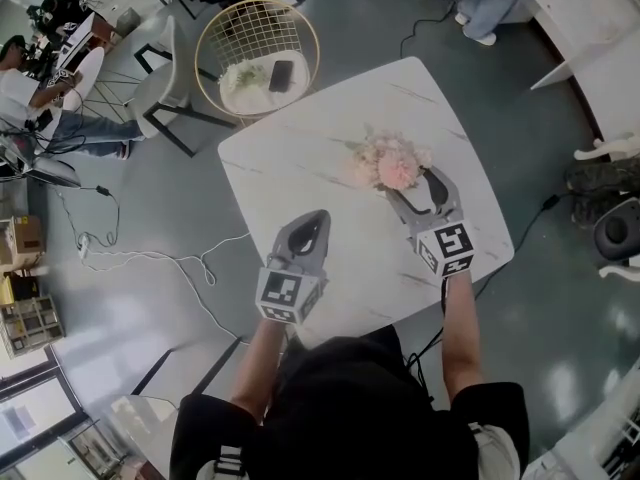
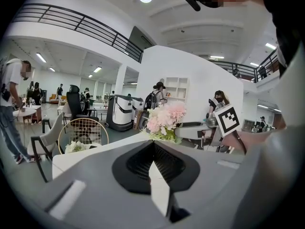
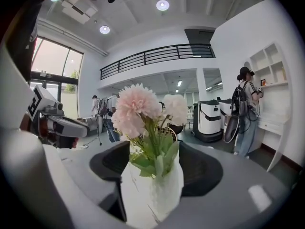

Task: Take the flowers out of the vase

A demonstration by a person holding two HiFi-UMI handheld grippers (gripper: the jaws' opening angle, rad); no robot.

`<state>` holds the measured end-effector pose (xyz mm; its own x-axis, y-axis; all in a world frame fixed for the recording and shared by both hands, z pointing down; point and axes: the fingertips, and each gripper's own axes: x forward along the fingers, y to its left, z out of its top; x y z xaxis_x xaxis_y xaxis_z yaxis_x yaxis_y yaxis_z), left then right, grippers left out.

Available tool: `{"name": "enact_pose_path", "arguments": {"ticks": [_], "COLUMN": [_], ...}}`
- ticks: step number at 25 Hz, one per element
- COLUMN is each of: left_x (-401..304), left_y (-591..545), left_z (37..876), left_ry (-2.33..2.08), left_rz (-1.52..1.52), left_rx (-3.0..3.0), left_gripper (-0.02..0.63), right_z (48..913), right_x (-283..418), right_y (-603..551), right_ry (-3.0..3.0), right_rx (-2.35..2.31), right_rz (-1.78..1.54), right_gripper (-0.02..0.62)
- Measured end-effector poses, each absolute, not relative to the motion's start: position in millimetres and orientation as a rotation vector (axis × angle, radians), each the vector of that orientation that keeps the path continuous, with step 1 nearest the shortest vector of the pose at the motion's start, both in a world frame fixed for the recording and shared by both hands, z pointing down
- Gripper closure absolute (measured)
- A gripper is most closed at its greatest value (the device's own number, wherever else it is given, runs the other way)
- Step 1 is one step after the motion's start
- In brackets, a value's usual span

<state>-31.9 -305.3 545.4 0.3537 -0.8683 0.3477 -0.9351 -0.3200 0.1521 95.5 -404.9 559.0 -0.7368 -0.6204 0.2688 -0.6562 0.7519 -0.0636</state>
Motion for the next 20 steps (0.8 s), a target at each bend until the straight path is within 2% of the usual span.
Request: {"name": "enact_pose_path", "arguments": {"ticks": [8, 13, 20], "left_x": [-34, -40, -43], "left_y": [-307, -306, -304], "left_z": [549, 550, 553], "left_ry": [-1.604, -1.615, -1.617], "left_rz": [0.300, 0.297, 0.304], "left_rx": [2.286, 2.282, 2.264], "left_gripper": [0.598, 0.598, 0.598], "right_z": [564, 565, 569], "right_x": [95, 90, 100], "right_y": [-409, -408, -416], "right_ry": [-2.734, -2.733, -2.677], "right_rx": [0.974, 0.972, 1.073], "right_rz": [0.250, 0.242, 0.207], "right_gripper": [0.281, 0.319, 0.483]}}
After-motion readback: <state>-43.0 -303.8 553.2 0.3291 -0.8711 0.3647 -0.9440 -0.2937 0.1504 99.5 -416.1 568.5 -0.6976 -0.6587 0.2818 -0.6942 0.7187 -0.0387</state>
